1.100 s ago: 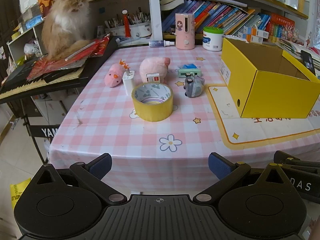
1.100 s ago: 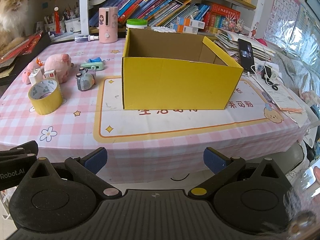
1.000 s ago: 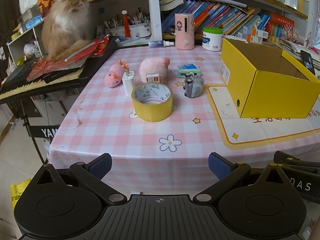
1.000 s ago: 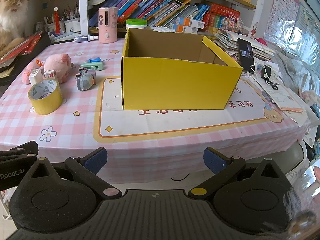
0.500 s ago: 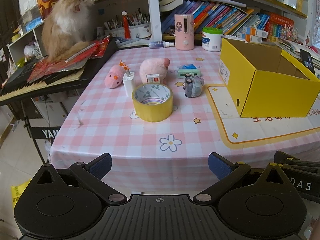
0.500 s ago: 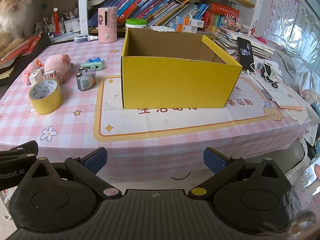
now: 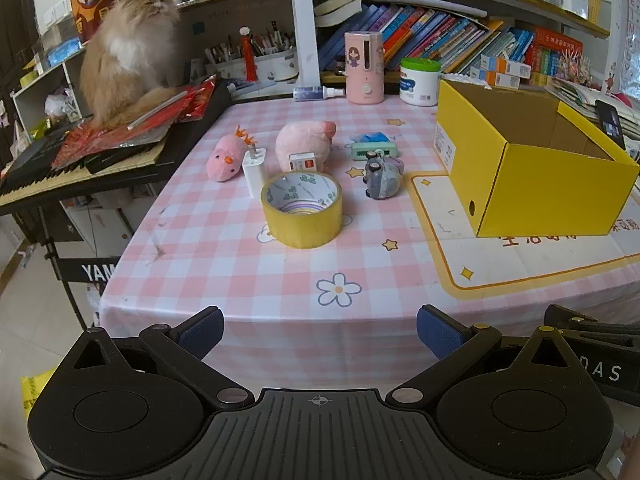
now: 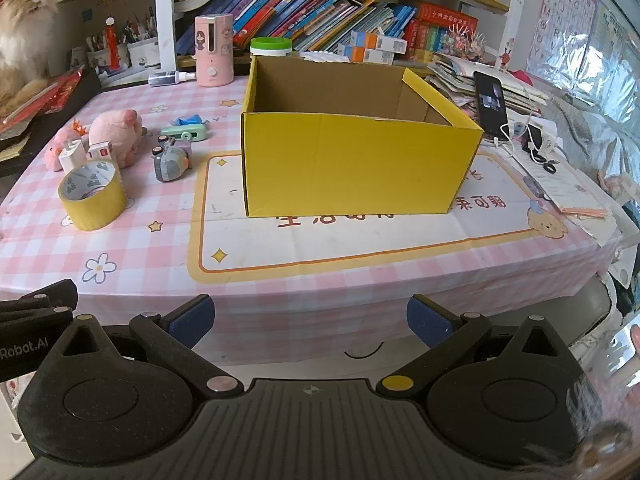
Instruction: Organize objects
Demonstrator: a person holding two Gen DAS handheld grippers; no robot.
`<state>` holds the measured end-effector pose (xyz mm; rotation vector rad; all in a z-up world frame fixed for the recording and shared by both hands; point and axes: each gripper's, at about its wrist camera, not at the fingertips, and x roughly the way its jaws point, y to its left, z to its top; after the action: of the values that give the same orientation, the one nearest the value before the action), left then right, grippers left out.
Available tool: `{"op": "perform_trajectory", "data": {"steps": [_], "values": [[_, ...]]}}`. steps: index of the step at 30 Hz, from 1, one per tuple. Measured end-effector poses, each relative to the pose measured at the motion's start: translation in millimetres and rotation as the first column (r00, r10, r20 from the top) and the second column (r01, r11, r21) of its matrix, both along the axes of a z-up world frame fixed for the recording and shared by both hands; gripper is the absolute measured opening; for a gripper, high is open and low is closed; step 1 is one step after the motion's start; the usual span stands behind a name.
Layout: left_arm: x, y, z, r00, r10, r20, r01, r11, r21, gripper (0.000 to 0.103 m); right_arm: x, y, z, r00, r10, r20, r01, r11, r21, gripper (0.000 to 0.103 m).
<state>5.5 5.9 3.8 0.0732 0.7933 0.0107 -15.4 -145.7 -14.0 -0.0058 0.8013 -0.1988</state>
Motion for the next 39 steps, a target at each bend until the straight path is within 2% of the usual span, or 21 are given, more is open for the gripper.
{"op": "perform_trajectory", "data": {"steps": [18,34,39], "values": [[0,12,2,1.000,0.015,0.018,-0.014,1.000,-0.017,0.103,0,4,3,1.000,0.012,0.006,-0.012,1.000,0.028,0.103],[-2,42,5,0.995,0.087,0.038,-0.087,0.996,-0.014,0.103,9,20,7,0.996,0.085,0.042,-0.089,0.988,0.125,0.103],[-2,52,6,0.993,0.095,0.066,-0.094,0.995,-0.017,0.103,14,30,11,0.987,0.134,0.084,-0.146,0.978,0.152,0.096]]}}
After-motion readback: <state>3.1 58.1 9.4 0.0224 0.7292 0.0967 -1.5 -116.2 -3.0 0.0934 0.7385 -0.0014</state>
